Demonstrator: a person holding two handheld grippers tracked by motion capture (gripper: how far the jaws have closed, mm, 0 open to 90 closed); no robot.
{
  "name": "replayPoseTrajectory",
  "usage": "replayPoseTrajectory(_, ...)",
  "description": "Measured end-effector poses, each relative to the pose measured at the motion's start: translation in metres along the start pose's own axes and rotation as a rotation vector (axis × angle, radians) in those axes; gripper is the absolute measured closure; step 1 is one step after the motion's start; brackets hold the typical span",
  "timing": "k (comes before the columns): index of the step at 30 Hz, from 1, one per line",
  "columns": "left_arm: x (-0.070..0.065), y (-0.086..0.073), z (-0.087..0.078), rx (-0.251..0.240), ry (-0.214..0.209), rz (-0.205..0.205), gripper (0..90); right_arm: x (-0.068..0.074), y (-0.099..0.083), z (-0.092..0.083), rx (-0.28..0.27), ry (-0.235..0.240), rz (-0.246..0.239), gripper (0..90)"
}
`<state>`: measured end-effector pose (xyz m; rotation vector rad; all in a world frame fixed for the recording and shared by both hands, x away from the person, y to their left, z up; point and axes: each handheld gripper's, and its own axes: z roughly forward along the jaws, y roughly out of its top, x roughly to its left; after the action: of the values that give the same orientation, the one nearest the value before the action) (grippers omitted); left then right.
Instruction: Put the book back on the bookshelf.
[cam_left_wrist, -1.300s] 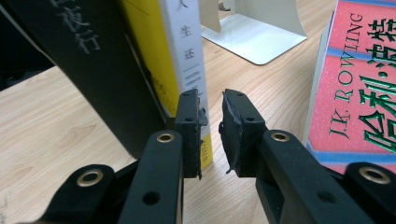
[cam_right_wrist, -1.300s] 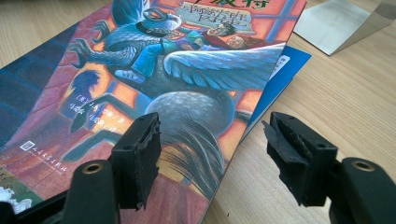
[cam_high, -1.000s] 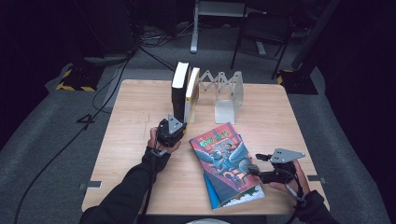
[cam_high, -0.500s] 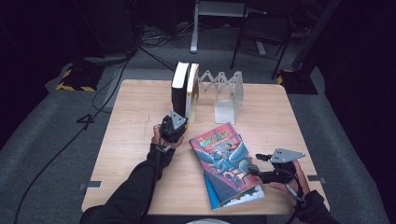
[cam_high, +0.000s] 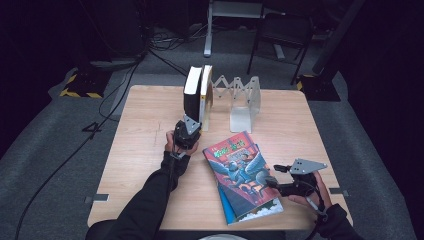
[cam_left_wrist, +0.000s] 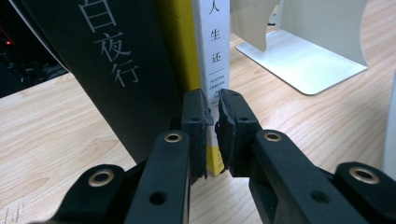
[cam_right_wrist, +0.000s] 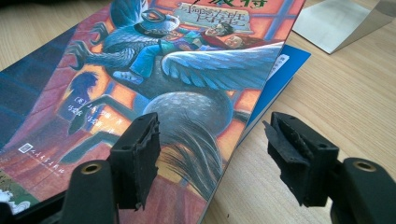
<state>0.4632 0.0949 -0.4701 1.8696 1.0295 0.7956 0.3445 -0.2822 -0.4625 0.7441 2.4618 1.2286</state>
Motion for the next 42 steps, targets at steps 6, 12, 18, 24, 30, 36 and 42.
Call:
replayPoseTrajectory(6,0.000,0.003,0.005,0.005,0.011,-0.025,81.2,0.000,0.000,0.000,0.000,0.001,0.002,33.9)
replayPoseTrajectory(12,-0.001,0.005,0.010,0.019,0.016,-0.036,80.4,0.000,0.000,0.000,-0.001,0.000,0.002,33.9)
replayPoseTrajectory(18,-0.001,0.005,0.010,0.027,0.013,-0.040,80.7,0.000,0.000,0.000,-0.001,0.000,0.003,33.8)
replayPoseTrajectory(24,0.000,0.002,0.005,0.030,-0.030,-0.034,76.8,0.000,0.000,0.000,0.000,-0.001,0.001,33.8)
replayPoseTrajectory(30,-0.005,-0.005,-0.011,0.056,-0.100,0.064,74.4,0.000,0.000,-0.001,0.006,-0.009,-0.003,33.8)
replayPoseTrajectory(36,-0.007,-0.007,-0.030,0.060,-0.175,0.114,69.8,0.002,0.001,-0.001,0.012,-0.017,-0.005,33.9)
replayPoseTrajectory(42,-0.013,-0.014,-0.047,0.077,-0.265,0.167,64.9,0.002,0.001,-0.001,0.009,-0.016,-0.003,34.1)
